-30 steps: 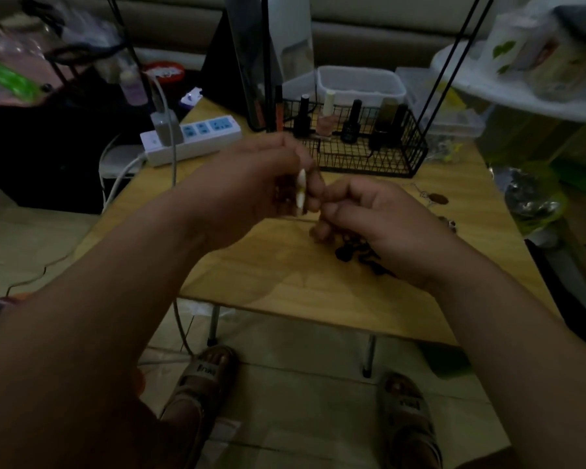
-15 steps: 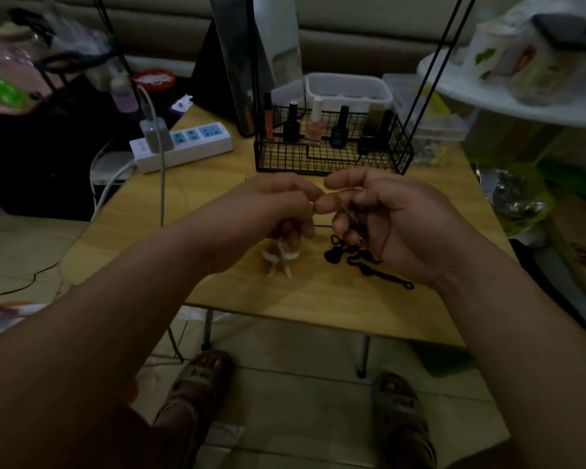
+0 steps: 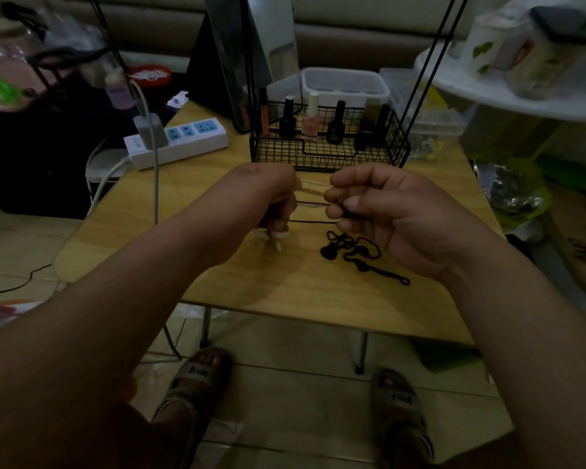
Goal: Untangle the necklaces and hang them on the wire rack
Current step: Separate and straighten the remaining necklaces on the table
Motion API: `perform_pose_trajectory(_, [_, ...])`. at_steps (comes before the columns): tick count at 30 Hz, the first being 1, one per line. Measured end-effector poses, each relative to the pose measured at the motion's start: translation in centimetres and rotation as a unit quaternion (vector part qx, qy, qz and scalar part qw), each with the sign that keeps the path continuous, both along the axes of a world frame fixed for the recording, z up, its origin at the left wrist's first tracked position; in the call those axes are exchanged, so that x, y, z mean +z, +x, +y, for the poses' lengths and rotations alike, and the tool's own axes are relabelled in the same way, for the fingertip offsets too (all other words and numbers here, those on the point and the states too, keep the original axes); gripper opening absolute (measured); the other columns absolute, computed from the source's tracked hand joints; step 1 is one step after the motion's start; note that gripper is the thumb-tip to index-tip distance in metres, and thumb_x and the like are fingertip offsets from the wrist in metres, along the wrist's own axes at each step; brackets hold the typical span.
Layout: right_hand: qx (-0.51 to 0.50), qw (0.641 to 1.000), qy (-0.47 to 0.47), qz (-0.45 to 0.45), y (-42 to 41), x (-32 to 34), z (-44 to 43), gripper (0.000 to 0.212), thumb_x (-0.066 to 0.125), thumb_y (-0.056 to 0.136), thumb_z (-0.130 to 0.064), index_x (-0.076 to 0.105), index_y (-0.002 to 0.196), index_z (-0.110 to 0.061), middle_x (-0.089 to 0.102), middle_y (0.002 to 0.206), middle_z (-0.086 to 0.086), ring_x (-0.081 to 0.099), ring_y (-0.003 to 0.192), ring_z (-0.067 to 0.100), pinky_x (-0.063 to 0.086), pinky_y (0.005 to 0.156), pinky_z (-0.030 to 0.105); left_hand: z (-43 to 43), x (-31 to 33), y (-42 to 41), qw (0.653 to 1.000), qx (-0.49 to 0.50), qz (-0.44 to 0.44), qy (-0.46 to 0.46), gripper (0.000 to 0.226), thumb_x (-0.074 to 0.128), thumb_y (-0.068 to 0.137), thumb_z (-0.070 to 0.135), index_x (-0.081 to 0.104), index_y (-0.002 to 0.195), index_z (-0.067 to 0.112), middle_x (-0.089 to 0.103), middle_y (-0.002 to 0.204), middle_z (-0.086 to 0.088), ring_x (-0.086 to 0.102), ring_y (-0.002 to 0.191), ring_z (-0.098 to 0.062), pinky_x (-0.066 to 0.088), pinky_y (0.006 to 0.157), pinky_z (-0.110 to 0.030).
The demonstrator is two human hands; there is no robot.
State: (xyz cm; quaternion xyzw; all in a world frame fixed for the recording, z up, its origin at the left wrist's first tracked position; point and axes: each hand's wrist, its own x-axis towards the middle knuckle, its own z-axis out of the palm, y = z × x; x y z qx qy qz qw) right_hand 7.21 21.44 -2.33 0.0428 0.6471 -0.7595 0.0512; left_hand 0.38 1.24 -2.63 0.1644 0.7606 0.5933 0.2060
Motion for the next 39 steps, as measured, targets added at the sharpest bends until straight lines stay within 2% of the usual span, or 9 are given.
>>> perform_pose_trajectory(4, [-0.002,1.000,0.002,0.014,0.1,0.1,-0.1,0.026,0.057,0.093,0.014,0.065,0.113,-0.001,0.075,0.100,0.014,0.076,0.093,0.024,0.063,0.081,0.030,-0.3,-0.1,0.3,0.998,-0.052,0.032,-0.035,0.021,0.057,0.100,0.022,0.065,0.092,0.005,0.064,0.073,-0.009,0.056,0.065,-0.023,0.047,0.060,-0.034])
perform_pose_trajectory(7, [-0.001,1.000,0.010,0.015,0.1,0.1,-0.3,0.024,0.062,0.092,0.010,0.064,0.113,-0.002,0.074,0.096,0.014,0.076,0.089,0.023,0.064,0.076,0.027,-0.3,-0.3,0.5,0.993,-0.098,0.048,-0.039,0.018,0.064,0.098,0.027,0.070,0.109,0.015,0.073,0.087,-0.008,0.058,0.071,-0.023,0.048,0.068,-0.041])
perform_pose_trajectory(10, [-0.002,0.999,0.038,0.021,0.1,0.0,-0.5,0.022,0.065,0.091,0.008,0.065,0.110,-0.003,0.071,0.095,0.016,0.075,0.085,0.023,0.062,0.071,0.025,-0.5,-0.3,0.6,0.988,-0.119,0.077,-0.062,0.019,0.068,0.093,0.034,0.071,0.109,0.024,0.074,0.091,-0.001,0.060,0.074,-0.017,0.049,0.071,-0.042])
perform_pose_trajectory(16, [0.007,0.998,0.061,0.019,0.0,-0.2,-0.2,0.025,0.064,0.092,0.007,0.066,0.114,-0.004,0.070,0.090,0.010,0.073,0.082,0.018,0.061,0.071,0.024,-0.8,0.1,0.6,0.986,-0.114,0.103,-0.064,0.009,0.063,0.102,0.022,0.069,0.098,0.016,0.061,0.076,0.002,0.054,0.069,-0.011,0.046,0.062,-0.024])
perform_pose_trajectory(22, [0.019,0.997,0.077,0.011,0.0,-0.1,0.3,0.034,0.059,0.094,0.012,0.070,0.120,-0.007,0.072,0.092,0.005,0.075,0.089,0.020,0.061,0.076,0.024,-1.0,0.5,0.3,0.996,-0.079,0.048,0.012,0.015,0.056,0.102,0.008,0.065,0.091,0.013,0.060,0.075,-0.001,0.051,0.064,-0.014,0.050,0.071,-0.034])
perform_pose_trajectory(26, [0.056,0.976,0.209,0.012,0.2,-0.1,0.3,0.033,0.061,0.097,0.003,0.072,0.120,-0.017,0.070,0.090,0.004,0.071,0.083,0.015,0.059,0.075,0.025,-0.9,0.5,0.4,0.996,-0.050,0.068,0.017,0.015,0.056,0.100,0.007,0.063,0.088,0.013,0.062,0.077,-0.002,0.047,0.059,-0.013,0.051,0.060,-0.026])
perform_pose_trajectory(30, [0.065,0.951,0.304,-0.002,0.7,0.0,-0.2,0.020,0.060,0.102,-0.014,0.077,0.105,-0.026,0.072,0.083,-0.001,0.066,0.072,0.004,0.053,0.063,0.014,-1.1,0.4,0.1,0.998,-0.016,0.059,0.013,0.019,0.055,0.100,0.008,0.065,0.086,0.017,0.058,0.075,-0.002,0.039,0.056,-0.010,0.035,0.050,-0.025])
perform_pose_trajectory(34, [0.025,0.974,0.227,-0.007,0.4,-0.1,0.0,0.016,0.058,0.103,-0.012,0.073,0.103,-0.015,0.071,0.079,-0.003,0.067,0.074,0.007,0.055,0.068,0.021,-1.0,0.2,0.0,0.994,-0.041,0.081,-0.055,0.008,0.064,0.099,0.017,0.072,0.099,0.018,0.061,0.073,0.007,0.049,0.054,0.001,0.040,0.051,-0.016])
perform_pose_trajectory(39, [0.007,1.000,0.022,-0.004,0.0,0.0,-0.4,0.008,0.055,0.102,-0.007,0.063,0.103,-0.010,0.066,0.083,0.003,0.064,0.078,0.014,0.056,0.070,0.028,-0.5,-0.4,0.1,0.984,-0.106,0.106,-0.095,0.009,0.072,0.096,0.030,0.076,0.104,0.029,0.067,0.076,0.008,0.064,0.074,-0.004,0.055,0.076,-0.034])
